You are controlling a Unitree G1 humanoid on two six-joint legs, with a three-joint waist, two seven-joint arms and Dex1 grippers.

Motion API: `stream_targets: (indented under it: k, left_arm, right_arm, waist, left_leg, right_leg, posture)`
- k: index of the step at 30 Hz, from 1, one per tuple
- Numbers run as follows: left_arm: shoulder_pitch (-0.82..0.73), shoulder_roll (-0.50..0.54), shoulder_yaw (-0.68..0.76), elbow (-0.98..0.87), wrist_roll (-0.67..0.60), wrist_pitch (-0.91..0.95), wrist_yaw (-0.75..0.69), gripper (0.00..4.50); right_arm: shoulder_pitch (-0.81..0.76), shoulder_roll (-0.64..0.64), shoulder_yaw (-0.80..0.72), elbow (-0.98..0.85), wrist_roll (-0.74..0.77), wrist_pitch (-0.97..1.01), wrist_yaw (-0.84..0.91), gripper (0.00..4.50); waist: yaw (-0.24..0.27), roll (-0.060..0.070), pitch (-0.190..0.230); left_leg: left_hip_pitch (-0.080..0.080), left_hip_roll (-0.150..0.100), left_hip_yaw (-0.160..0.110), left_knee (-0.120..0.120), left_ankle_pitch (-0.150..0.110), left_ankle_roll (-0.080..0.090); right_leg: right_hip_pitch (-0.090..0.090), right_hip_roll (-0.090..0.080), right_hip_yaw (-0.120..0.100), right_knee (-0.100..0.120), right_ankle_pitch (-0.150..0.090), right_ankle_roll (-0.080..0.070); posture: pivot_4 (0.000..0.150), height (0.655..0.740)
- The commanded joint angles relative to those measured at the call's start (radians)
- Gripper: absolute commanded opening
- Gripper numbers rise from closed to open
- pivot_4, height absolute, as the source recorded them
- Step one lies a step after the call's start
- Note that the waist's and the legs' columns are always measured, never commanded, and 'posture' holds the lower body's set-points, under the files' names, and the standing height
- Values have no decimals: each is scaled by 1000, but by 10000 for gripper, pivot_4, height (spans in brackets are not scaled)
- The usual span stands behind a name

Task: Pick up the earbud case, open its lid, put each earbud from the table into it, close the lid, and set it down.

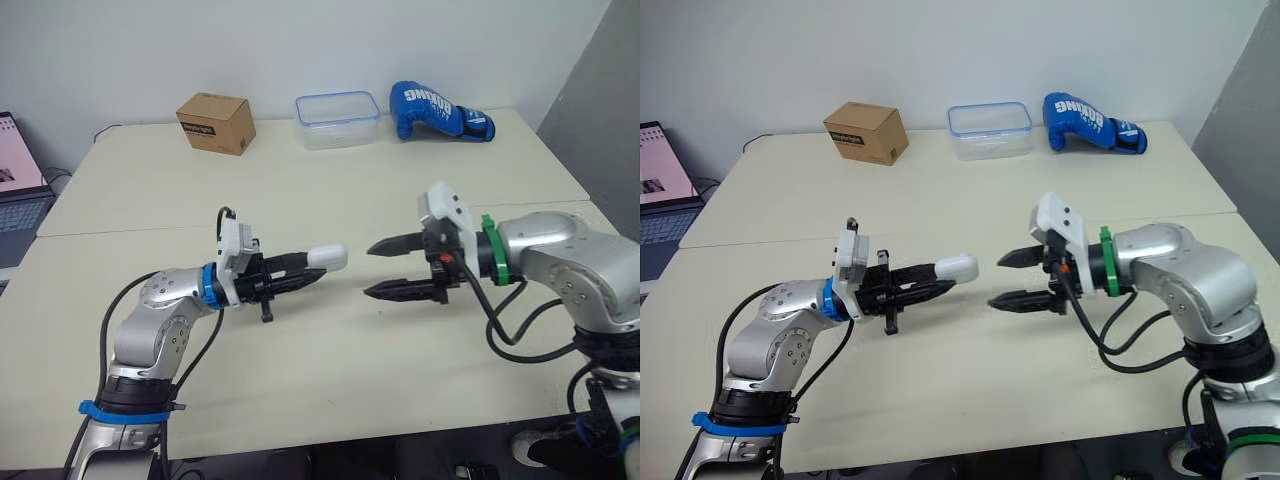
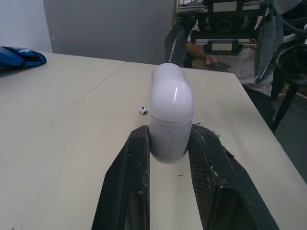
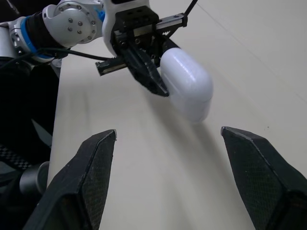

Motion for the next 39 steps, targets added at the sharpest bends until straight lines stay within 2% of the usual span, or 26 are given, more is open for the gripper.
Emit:
stream_targets:
  k: [1,20,39]
  left_arm:
    - [1,-3,-7,-41,-20,-1,2,7753]
    - [30,12,-15,-112,-54,49,17,7753]
    - [50,23,-21,-108,-40,38,-3,7753]
  right_arm:
    - [-30,35,3,7,-14,-20,-44,36492]
    - [-79,84,44,102,-52,-31,-80,36492]
    - [-117,115,1,122,-28,-15,-81,36492]
  waist:
    - [0,0,0]
    - [0,0,0]
    - [0,0,0]
  left_leg:
    - [0,0,0,0,0,0]
    - [0,0,0,0,0,0]
    - [0,0,0,0,0,0]
  right_leg:
    - [0,0,0,0,0,0]
    - [0,0,0,0,0,0]
    - [0,0,0,0,0,0]
  posture:
    - [1500,7307]
    - [1500,7307]
    - [1500,7307]
